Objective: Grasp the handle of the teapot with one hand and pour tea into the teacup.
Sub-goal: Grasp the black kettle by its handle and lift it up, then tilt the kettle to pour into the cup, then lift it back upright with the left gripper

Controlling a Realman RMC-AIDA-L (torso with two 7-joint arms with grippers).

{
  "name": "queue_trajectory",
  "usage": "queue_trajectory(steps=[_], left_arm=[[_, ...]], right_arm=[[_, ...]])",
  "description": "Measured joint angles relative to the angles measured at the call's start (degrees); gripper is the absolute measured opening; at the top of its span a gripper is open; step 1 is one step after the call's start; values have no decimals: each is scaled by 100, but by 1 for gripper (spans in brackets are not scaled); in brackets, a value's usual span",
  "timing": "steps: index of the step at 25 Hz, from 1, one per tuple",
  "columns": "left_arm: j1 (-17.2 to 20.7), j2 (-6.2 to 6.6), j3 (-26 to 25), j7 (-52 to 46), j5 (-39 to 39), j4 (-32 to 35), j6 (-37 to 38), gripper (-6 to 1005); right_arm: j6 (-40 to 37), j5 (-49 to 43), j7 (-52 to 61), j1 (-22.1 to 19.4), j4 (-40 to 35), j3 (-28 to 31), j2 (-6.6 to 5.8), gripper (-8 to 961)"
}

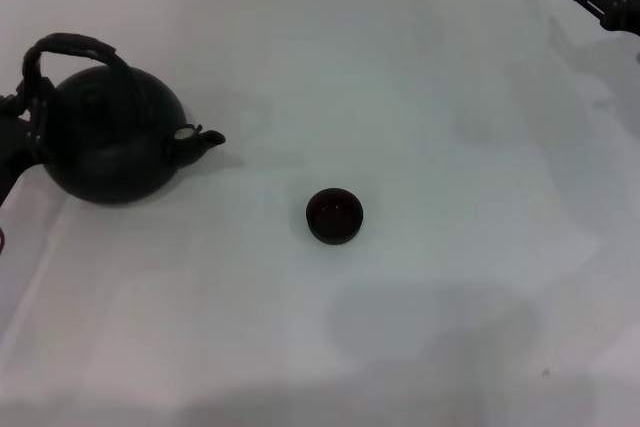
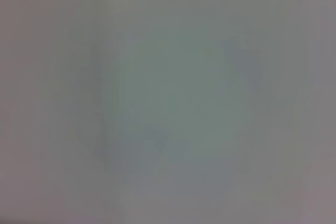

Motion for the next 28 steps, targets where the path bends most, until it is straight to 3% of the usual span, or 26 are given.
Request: queue_trajectory(steps=[5, 10, 19, 28], left_arm=[[-8, 0, 30, 4, 26, 38, 20, 185], [-13, 0, 33, 4, 21, 42, 217, 109], [-195, 23, 57, 89, 57, 189, 536, 110], [-774, 9, 311, 1367, 501, 218, 539, 111]], right_arm=[[0, 0, 5, 0, 2, 0, 0, 869], [-6, 0, 9, 0, 5, 0, 0, 868], [-31, 0, 12, 5, 5, 0, 0, 868], [-33, -1, 80, 18, 17, 0, 0, 869]])
